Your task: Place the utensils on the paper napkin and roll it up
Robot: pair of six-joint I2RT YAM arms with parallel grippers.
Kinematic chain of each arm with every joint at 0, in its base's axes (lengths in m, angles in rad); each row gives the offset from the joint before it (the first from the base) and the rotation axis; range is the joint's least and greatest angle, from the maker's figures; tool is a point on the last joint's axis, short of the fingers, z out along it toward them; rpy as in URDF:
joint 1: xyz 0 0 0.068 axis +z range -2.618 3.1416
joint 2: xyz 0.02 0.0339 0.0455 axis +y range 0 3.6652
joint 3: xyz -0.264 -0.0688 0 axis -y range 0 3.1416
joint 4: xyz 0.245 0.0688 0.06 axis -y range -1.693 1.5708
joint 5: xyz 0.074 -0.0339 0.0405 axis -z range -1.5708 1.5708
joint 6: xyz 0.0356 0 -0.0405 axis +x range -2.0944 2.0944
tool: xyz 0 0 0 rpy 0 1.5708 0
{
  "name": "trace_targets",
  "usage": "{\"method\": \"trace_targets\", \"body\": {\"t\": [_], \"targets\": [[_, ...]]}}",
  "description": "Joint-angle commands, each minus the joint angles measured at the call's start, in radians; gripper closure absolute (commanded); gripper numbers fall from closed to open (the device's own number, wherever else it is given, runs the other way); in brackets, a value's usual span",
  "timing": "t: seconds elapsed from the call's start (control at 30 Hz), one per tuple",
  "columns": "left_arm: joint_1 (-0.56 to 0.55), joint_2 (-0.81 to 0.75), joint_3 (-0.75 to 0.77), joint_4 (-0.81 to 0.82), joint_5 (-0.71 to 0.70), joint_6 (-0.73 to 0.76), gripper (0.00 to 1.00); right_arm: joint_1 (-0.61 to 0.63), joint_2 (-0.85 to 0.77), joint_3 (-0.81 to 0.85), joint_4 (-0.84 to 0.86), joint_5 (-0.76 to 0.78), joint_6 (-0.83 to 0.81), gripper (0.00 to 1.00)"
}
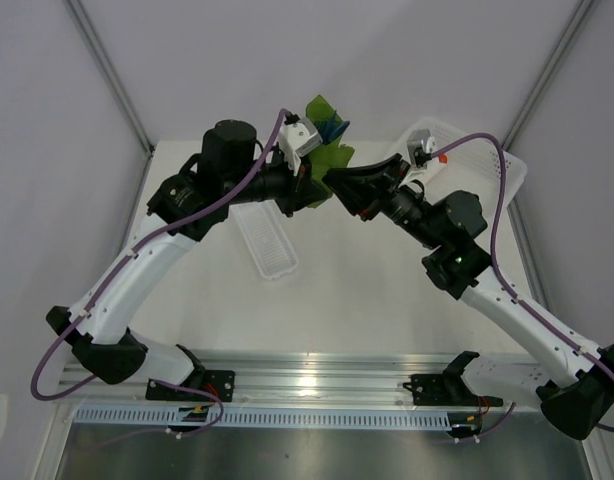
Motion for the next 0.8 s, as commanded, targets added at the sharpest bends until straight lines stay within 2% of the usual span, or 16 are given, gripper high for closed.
{"method": "trace_targets", "body": {"t": [0.0, 0.4, 0.6, 0.77], "targets": [[-0.001, -0.048, -0.010, 0.003, 0.094, 0.012, 0.99, -0.023, 0.005, 0.037, 0.060, -0.002, 0.030, 0.71], [-0.001, -0.051, -0.029, -0.002, 0.153, 0.046, 0.99, -0.044, -0.010, 0.006, 0.071, -0.025, 0.054, 0.68], [-0.003, -0.054, -0.023, -0.011, 0.229, 0.060, 0.99, -0.047, -0.012, 0.000, 0.077, -0.054, 0.065, 0.66], [-0.001, -0.057, -0.023, -0.028, 0.246, 0.077, 0.99, -0.065, -0.038, -0.034, 0.071, -0.050, 0.070, 0.61]]}}
